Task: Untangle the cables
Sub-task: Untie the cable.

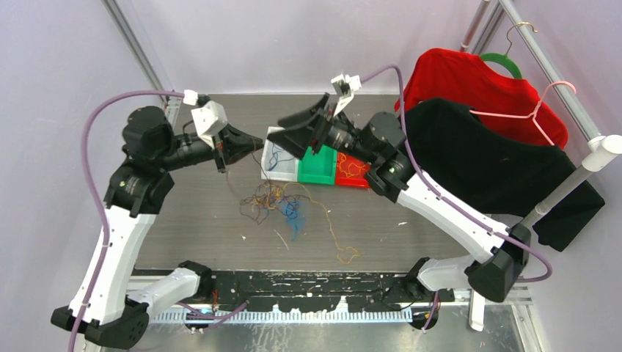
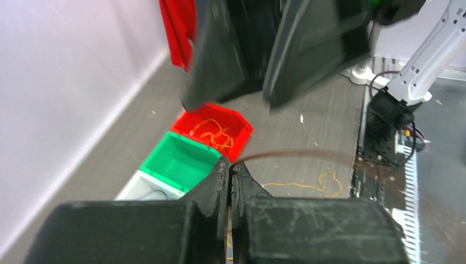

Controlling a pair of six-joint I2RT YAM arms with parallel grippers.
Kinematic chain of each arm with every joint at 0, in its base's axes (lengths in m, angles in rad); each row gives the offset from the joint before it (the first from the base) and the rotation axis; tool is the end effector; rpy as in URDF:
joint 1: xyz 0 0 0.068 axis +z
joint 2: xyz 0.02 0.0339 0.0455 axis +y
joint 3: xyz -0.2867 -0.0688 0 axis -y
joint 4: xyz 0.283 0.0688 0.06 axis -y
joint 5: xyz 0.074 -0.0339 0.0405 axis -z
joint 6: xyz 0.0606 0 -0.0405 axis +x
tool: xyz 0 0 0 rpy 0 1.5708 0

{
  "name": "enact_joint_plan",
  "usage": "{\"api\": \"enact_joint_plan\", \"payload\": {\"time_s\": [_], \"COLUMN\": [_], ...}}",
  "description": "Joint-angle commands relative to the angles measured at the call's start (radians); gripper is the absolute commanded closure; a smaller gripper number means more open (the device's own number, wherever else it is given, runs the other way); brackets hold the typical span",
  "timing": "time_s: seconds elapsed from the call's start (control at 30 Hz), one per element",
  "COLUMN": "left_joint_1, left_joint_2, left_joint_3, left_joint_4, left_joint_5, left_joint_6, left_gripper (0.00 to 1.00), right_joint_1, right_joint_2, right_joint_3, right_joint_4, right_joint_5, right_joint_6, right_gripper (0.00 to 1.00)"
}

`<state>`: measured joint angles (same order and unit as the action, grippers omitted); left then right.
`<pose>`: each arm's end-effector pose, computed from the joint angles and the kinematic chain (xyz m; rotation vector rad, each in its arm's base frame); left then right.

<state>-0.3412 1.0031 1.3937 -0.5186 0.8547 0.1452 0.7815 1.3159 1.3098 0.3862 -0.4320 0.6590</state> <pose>0.1897 -0.1159 0.5039 1.0108 1.4034 -0.8658 0.2312 0.2652 0.4971 -0.5032 1.2801 1.4899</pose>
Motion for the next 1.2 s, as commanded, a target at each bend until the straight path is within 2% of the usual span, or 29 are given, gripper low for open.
{"api": "enact_joint_plan", "payload": {"time_s": [0.0, 0.13, 0.3, 0.73, 0.93, 1.17], "left_joint_1": [-0.004, -0.004, -0.004, -0.004, -0.004, -0.004], "left_joint_2": [-0.027, -0.033, -0.023, -0.01, 0.001, 0.019], "left_joint_3": [0.124, 0.157, 0.177, 0.222, 0.265, 0.375], "left_joint_4": [-0.046, -0.046, -0.047, -0.071, -0.056, -0.051], "left_joint_5": [-0.052, -0.045, -0.023, -0.025, -0.002, 0.013], "left_joint_6": [0.046, 0.041, 0.006, -0.01, -0.049, -0.09], "left_gripper": [1.0, 1.0, 1.0, 1.0, 1.0, 1.0], "right_joint_1": [-0.005, -0.002, 0.029, 0.165, 0.178, 0.178], "right_joint_2": [-0.128, -0.156, -0.087, 0.126, 0.236, 0.354], "right_joint_3": [-0.153, -0.273, -0.321, -0.259, -0.244, -0.283], "right_joint_4": [-0.027, -0.006, 0.068, 0.228, 0.228, 0.306], "right_joint_5": [0.092, 0.068, 0.034, 0.096, 0.284, 0.347], "right_joint_6": [-0.207, -0.251, -0.231, -0.2, -0.208, -0.2], "right_gripper": [0.14, 0.04, 0.02, 0.19, 0.4, 0.46]}}
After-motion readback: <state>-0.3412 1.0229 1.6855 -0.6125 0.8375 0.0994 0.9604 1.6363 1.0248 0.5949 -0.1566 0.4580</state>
